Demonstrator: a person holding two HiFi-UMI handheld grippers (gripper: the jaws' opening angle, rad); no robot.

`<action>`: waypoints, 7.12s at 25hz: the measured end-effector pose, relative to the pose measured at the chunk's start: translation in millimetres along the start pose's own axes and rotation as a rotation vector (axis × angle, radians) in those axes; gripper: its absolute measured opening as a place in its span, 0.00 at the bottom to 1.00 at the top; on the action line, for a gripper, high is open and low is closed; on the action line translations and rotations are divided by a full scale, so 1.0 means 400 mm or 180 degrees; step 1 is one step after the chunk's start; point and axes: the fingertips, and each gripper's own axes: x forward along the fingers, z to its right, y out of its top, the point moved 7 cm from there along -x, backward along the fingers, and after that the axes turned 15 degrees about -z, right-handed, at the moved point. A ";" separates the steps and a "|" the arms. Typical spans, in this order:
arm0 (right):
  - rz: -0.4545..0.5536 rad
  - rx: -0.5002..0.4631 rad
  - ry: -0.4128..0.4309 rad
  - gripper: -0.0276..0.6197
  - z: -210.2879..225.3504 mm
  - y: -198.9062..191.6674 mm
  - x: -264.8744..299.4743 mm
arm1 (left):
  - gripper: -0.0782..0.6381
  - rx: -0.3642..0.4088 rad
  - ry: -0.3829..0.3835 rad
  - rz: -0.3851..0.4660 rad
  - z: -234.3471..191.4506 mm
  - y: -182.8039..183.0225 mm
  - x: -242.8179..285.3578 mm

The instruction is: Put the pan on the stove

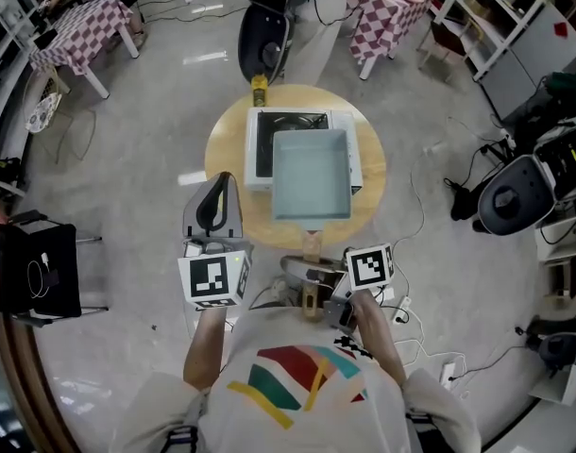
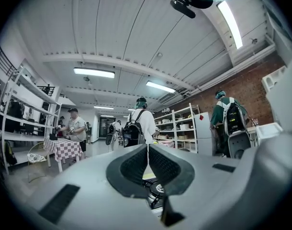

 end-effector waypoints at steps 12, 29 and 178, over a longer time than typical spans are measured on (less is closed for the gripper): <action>-0.0215 -0.0087 0.0061 0.11 0.031 0.142 -0.081 | 0.12 -0.0086 0.0185 -0.0230 0.065 0.009 0.133; -0.0413 -0.0089 0.0264 0.12 0.058 0.245 -0.109 | 0.12 -0.0300 0.0407 -0.0085 0.046 0.017 0.238; 0.0382 0.0340 0.0594 0.32 0.411 0.263 -0.091 | 0.12 -0.0404 0.0478 -0.0712 -0.029 -0.156 0.233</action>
